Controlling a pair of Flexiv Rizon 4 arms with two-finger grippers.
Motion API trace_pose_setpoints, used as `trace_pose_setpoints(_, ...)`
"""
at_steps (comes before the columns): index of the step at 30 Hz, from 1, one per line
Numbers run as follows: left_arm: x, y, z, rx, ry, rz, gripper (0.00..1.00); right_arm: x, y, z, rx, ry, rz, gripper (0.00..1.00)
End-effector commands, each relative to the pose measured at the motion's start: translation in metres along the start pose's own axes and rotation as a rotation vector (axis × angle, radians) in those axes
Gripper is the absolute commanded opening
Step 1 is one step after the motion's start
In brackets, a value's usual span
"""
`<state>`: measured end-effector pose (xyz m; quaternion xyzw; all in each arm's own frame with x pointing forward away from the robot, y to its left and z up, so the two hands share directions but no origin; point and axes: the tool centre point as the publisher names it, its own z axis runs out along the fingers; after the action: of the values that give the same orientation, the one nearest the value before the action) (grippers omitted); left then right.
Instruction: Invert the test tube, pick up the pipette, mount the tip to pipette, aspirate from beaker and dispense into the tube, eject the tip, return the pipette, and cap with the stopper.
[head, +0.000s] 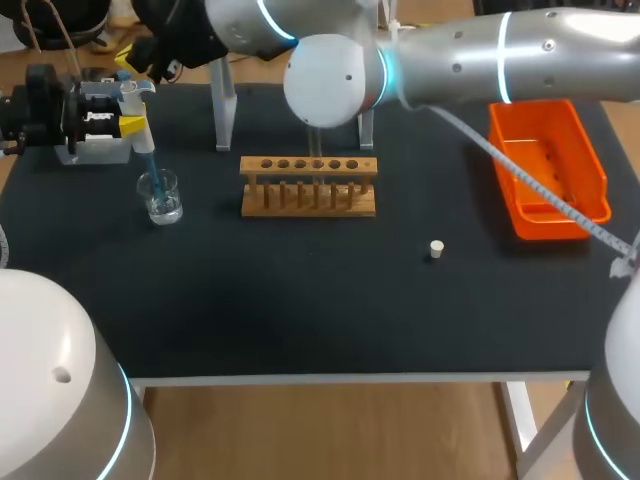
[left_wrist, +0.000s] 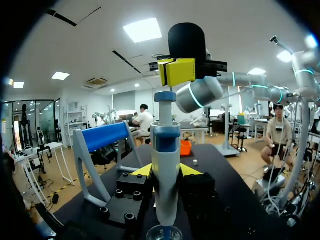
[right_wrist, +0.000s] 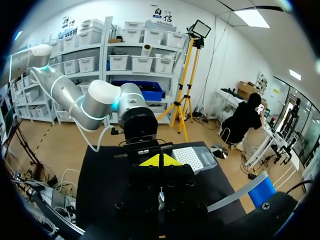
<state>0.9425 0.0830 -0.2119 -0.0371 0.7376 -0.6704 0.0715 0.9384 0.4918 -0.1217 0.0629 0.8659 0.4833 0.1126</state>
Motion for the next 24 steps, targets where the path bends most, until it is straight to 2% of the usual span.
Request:
trace_pose_setpoints(1,0.0,0.0,0.0,0.001,0.0,0.001,0.0,-0.001,0.002,0.004,0.022,-0.005,0.002,0.0)
trace_pose_setpoints(24,0.0,0.0,0.0,0.001,0.0,0.001,0.0,0.001,-0.008,0.019,0.047,0.007,-0.001,0.0)
